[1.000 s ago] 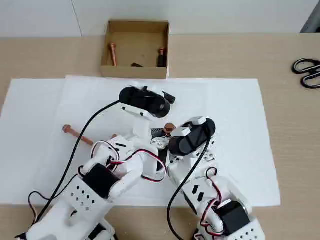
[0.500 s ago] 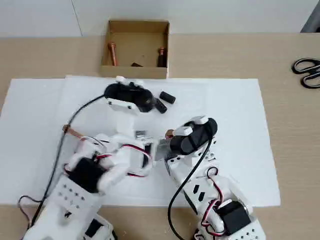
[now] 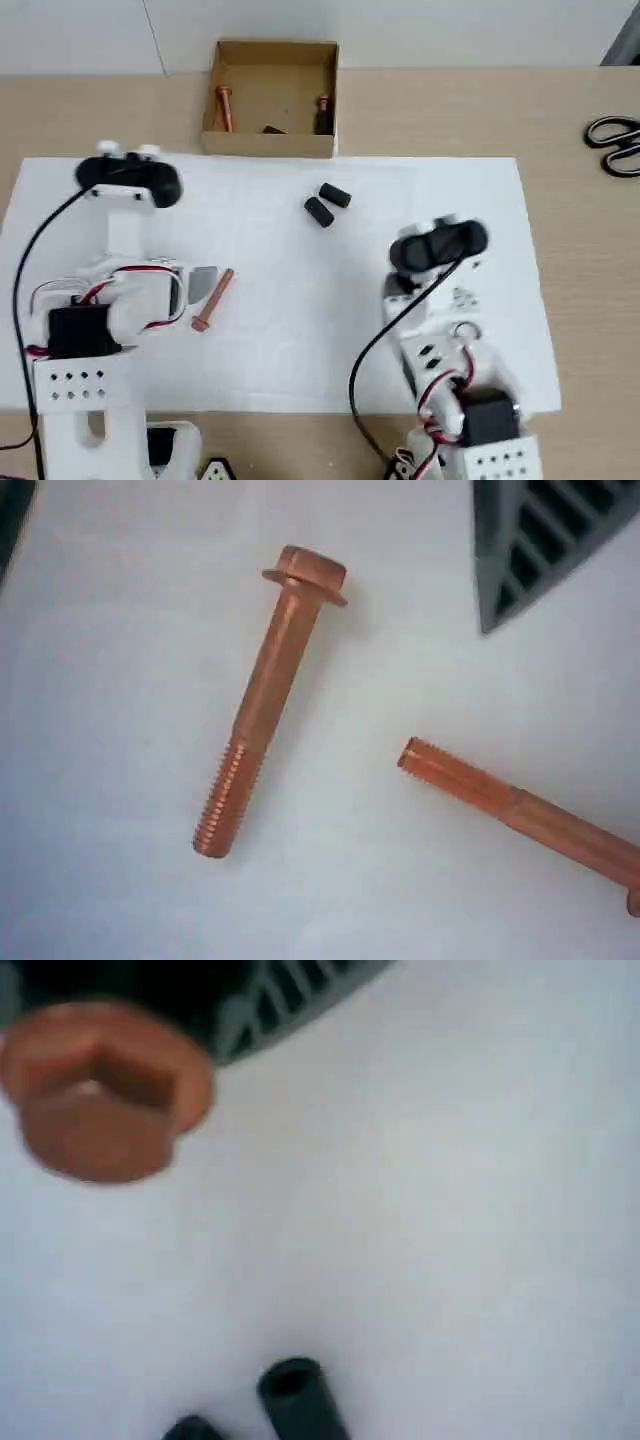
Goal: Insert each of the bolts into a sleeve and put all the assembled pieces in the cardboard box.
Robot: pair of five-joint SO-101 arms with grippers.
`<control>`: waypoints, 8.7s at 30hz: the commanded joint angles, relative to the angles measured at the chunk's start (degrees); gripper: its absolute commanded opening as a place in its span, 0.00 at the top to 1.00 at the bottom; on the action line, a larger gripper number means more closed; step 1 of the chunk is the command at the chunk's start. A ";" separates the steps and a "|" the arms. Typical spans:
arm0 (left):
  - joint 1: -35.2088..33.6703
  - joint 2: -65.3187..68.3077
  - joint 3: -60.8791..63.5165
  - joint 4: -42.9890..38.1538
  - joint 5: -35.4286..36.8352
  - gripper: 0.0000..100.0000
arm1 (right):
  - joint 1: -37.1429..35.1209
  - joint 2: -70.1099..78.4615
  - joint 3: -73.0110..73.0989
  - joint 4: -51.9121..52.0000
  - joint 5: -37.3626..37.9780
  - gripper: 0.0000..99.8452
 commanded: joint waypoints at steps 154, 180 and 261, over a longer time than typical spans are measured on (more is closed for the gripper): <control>-1.32 -0.18 -0.22 4.75 -0.35 0.71 | -14.02 138.59 -127.65 30.55 9.49 0.86; -1.32 -0.35 -0.22 4.75 -0.35 0.71 | -11.82 112.13 -110.77 37.67 7.47 1.00; -1.32 -0.44 -0.22 4.92 -0.35 0.71 | -7.16 102.29 -65.41 18.33 11.08 0.99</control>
